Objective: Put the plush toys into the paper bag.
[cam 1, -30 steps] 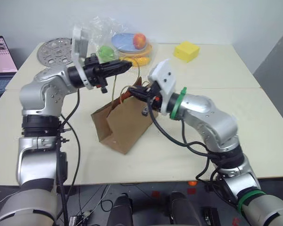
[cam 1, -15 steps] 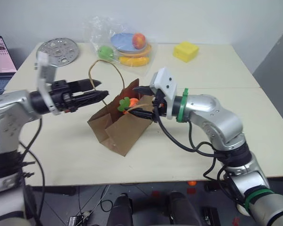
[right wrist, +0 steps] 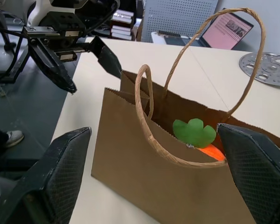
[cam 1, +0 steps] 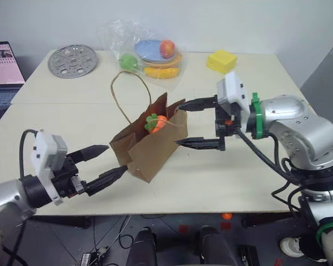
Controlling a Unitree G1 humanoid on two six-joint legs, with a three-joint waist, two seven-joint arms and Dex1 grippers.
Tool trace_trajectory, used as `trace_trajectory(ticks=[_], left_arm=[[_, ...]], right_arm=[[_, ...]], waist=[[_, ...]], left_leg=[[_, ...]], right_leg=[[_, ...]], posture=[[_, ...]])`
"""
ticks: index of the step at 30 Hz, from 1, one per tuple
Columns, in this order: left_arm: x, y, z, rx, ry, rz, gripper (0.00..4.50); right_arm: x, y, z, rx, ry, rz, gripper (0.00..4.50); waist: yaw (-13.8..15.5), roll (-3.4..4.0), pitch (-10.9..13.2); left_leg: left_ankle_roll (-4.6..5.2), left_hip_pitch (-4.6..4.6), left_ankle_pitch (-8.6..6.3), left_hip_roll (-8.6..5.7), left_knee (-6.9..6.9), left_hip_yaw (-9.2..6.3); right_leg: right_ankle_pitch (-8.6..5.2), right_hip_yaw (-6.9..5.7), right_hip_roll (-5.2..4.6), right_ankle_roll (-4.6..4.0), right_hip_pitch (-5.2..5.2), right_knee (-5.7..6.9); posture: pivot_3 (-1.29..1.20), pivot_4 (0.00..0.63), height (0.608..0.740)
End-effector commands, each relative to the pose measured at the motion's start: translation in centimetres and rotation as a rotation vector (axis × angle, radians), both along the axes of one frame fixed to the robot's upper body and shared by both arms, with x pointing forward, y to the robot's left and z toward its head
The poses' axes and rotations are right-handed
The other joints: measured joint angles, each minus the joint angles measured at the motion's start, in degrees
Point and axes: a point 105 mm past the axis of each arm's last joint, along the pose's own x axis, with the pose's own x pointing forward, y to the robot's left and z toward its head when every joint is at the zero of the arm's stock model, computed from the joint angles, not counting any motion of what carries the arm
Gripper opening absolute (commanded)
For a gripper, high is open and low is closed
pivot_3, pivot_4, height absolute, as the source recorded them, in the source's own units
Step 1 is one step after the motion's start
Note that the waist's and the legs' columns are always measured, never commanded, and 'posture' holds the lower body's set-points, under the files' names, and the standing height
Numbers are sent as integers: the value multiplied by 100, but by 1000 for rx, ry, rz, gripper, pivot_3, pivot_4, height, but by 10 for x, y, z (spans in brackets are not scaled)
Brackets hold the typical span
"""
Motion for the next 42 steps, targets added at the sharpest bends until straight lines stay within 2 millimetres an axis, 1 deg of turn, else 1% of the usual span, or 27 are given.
trace_trajectory(ticks=[1,2,3,4,6,7,8,10,13,16,19,22,24,26,29,30,33,35,37,42], left_arm=[[2,-6,-4,26,-63,23,4478],[4,-6,-7,19,-73,41,4478],[12,-5,-9,-8,-101,83,4478],[19,-10,-11,-43,-119,92,4478],[25,-18,-14,-78,-140,92,4478],[30,-19,-15,-53,-180,107,4478],[36,-17,-15,-65,-206,147,4478],[40,-22,-19,-48,-240,152,4478],[40,-28,-23,-63,-251,149,4478],[43,-24,-21,-57,-293,195,4478],[38,-19,-18,-65,-316,242,4478],[32,-21,-20,-56,-314,228,4478],[26,-19,-21,-48,-303,235,4478],[25,-13,-21,-37,-304,243,4478],[34,-3,-14,-17,-322,244,4478],[35,-4,-13,-22,-318,226,4478],[39,-4,-13,-26,-309,202,4478],[43,-5,-15,-25,-299,185,4478],[45,-8,-16,-34,-289,158,4478],[55,-11,-16,-38,-307,137,4478]], right_arm=[[-11,-4,18,3,-47,51,4500],[-11,-5,19,3,-52,45,4500],[-10,-5,23,7,-59,33,4500],[-9,-5,27,15,-67,16,4500],[-9,-5,30,25,-72,-3,4500],[-10,-5,30,23,-74,-5,4500],[-11,-4,31,21,-76,-10,4500],[-11,-3,34,22,-82,-26,4500],[-11,-3,36,26,-82,-43,4500],[-8,-3,38,27,-87,-67,4500],[-9,-3,38,25,-89,-76,4500],[-9,-4,38,27,-86,-82,4500],[-8,-5,38,28,-89,-90,4500],[-7,-5,37,30,-91,-93,4500],[-6,-5,36,37,-91,-99,4500],[-5,-7,36,38,-93,-105,4500],[-4,-11,35,42,-96,-116,4500],[-5,-12,34,43,-95,-117,4500],[-6,-13,33,43,-94,-119,4500],[-6,-14,34,38,-98,-126,4500]], waist=[[3,0,0],[5,1,0],[9,0,0],[15,2,0],[33,-3,-3],[39,-12,-9],[44,-13,-9],[58,-13,-9],[60,-12,-9],[60,-12,-8],[57,-12,-9],[60,-12,-9],[60,-12,-9],[59,-12,-9],[64,-12,-9],[68,-12,-9],[68,-12,-9],[83,-12,-9],[91,-10,-8],[100,-10,-8]], left_leg=[[0,0,0,0,1,5],[0,0,0,0,4,6],[0,0,0,0,5,11],[0,0,0,0,5,10],[0,1,0,-2,8,10],[0,1,0,-1,9,7],[0,1,0,-1,8,5],[0,0,0,-2,7,6],[0,0,-1,-2,4,7],[0,0,-1,-2,2,6],[0,0,-1,-2,3,6],[0,-1,-1,-2,3,6],[0,-2,-1,-2,3,6],[0,-2,-1,-2,3,7],[0,-1,-1,-2,3,5],[0,-1,-1,-2,4,5],[0,-2,-1,-2,6,11],[0,-2,-1,-2,4,9],[0,-2,-1,-2,2,6],[0,-2,-1,-2,0,6]], right_leg=[[-1,4,0,-3,0,-2],[-7,5,0,-15,1,-3],[-15,8,0,-30,1,-4],[-15,8,0,-31,1,-4],[-13,9,0,-28,4,-4],[-10,6,1,-24,4,-3],[-4,6,1,-14,5,-3],[5,7,1,4,6,-6],[5,7,1,4,5,-9],[5,6,1,4,4,-9],[5,6,1,4,5,-12],[5,5,0,4,6,-15],[5,6,0,3,6,-16],[4,6,0,1,6,-17],[-1,4,0,-5,5,-14],[-14,5,0,-28,5,-15],[-14,8,-1,-29,10,-28],[-11,6,0,-24,11,-29],[4,4,0,3,10,-26],[5,4,0,4,8,-26]], posture=[[0,150,740],[0,150,740],[0,150,740],[0,150,740],[0,150,740],[0,150,740],[0,150,740],[0,150,740],[0,150,740],[0,150,740],[0,150,740],[0,150,740],[0,150,740],[0,150,740],[0,150,740],[0,150,740],[0,150,740],[0,150,740],[0,150,740],[0,150,740]])
